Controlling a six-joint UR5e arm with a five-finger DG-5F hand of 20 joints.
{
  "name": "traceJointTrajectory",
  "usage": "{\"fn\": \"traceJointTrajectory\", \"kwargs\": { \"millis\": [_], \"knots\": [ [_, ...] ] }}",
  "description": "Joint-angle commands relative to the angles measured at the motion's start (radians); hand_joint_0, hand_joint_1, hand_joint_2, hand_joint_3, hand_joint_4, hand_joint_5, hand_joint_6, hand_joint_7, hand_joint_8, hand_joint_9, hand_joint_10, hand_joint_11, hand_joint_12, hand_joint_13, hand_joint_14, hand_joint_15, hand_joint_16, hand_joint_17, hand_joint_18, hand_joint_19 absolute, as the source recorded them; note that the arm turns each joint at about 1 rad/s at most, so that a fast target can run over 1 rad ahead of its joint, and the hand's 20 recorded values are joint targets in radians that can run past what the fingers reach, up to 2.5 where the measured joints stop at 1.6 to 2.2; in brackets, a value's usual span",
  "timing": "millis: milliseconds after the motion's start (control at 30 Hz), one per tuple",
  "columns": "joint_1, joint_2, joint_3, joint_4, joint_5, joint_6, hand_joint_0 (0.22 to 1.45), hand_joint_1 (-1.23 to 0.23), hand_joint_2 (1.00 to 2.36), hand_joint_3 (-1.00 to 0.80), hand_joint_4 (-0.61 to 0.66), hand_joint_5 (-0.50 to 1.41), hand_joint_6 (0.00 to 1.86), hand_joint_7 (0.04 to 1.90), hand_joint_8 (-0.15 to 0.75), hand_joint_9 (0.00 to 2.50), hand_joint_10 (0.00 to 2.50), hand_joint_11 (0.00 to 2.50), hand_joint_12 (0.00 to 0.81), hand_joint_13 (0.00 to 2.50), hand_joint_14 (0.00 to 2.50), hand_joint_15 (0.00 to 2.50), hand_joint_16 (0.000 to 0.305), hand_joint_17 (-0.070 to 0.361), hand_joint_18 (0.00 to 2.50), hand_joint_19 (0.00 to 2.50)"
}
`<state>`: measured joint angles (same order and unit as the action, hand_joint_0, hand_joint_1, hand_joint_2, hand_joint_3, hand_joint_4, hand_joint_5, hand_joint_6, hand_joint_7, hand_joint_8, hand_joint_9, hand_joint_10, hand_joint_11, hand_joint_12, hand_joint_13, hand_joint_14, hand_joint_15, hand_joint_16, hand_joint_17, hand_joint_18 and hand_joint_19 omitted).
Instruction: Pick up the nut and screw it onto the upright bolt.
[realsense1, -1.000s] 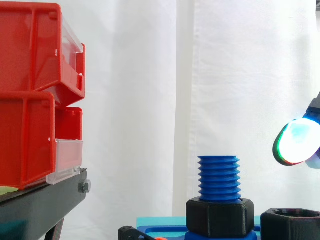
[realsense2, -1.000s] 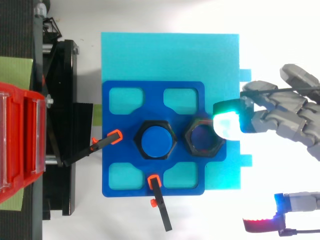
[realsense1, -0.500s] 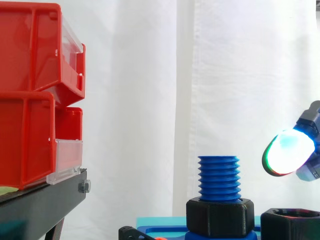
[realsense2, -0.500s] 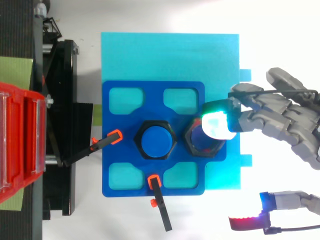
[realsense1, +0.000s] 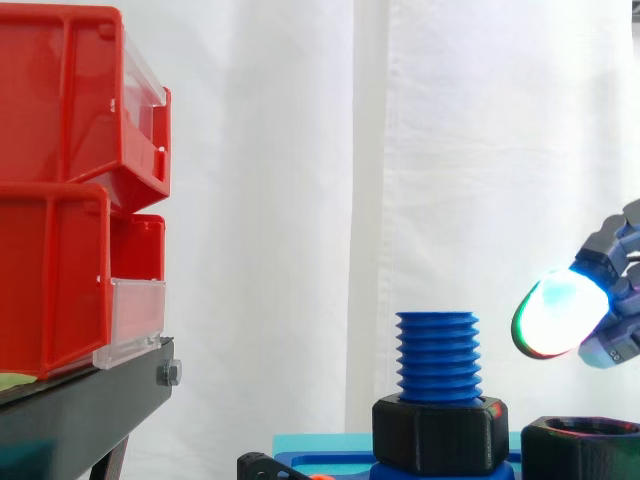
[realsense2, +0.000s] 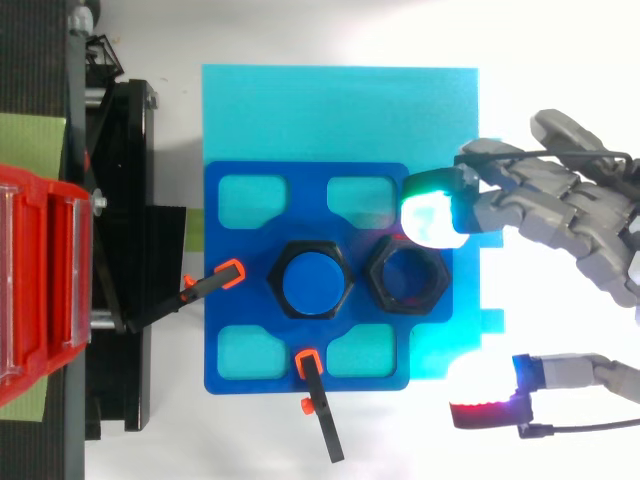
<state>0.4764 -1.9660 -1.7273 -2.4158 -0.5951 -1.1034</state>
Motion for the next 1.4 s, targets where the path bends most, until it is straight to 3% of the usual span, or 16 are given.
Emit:
{"fn": "traceJointTrajectory", "kwargs": {
  "millis": [0,267,400,1133,1367],
  "knots": [
    [-0.001,-0.004,0.0,0.014,0.004,-0.001,0.44,-0.75,1.0,-0.5,0.19,-0.25,0.5,0.68,0.301,0.31,0.0,0.0,0.404,0.37,0.0,0.0,0.05,0.113,0.18,0.0],
    [-0.004,-0.004,0.0,0.026,0.001,-0.003,0.41,-0.91,1.0,-0.5,0.2,-0.26,0.5,0.69,0.3,0.29,0.0,0.0,0.42,0.33,0.0,0.0,0.053,0.12,0.17,0.0],
    [-0.005,-0.022,0.0,0.024,0.001,0.0,0.41,-0.97,1.0,-0.5,0.21,-0.27,0.5,0.69,0.297,0.27,0.0,0.0,0.425,0.31,0.0,0.0,0.055,0.123,0.17,0.0],
    [-0.033,-0.022,0.0,0.03,-0.011,0.0,0.39,-0.9,1.0,-0.5,0.22,-0.27,0.5,0.69,0.31,0.24,0.0,0.0,0.439,0.28,0.0,0.0,0.059,0.132,0.14,0.0],
    [-0.035,-0.022,0.0,0.027,-0.008,0.002,0.39,-0.89,1.0,-0.5,0.22,-0.27,0.5,0.69,0.311,0.24,0.0,0.0,0.437,0.28,0.0,0.0,0.058,0.131,0.15,0.0]
  ]
}}
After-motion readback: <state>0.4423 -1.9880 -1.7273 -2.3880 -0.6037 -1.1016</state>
